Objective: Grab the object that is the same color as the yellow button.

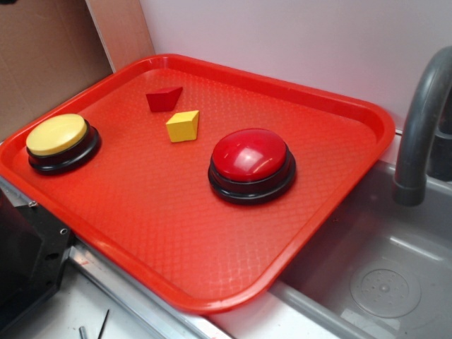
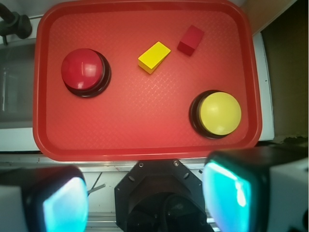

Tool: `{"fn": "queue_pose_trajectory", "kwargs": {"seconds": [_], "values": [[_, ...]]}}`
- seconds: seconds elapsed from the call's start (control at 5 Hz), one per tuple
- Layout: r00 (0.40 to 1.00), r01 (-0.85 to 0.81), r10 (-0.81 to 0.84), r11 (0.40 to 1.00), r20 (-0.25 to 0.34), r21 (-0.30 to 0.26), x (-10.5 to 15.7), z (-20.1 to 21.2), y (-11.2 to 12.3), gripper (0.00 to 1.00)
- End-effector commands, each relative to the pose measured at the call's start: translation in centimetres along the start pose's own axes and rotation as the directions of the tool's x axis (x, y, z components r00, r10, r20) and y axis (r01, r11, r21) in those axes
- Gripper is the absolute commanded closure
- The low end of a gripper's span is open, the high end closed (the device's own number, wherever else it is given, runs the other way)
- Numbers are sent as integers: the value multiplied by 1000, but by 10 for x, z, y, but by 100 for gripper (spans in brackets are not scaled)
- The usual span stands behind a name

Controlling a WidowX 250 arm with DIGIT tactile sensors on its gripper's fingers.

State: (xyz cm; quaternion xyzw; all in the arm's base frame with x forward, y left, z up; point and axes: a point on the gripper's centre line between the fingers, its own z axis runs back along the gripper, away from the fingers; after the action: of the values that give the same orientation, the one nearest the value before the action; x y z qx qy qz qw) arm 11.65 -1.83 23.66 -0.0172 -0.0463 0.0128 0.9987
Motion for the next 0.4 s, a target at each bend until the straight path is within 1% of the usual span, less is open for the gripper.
{"fn": "queue_pose_trajectory", "kwargs": {"seconds": [0.0, 0.2], "values": [[1000, 0, 0, 1000, 0, 0, 0, 0, 0, 0], [983, -157, 159, 987, -88, 35, 33, -39, 12, 0]]}}
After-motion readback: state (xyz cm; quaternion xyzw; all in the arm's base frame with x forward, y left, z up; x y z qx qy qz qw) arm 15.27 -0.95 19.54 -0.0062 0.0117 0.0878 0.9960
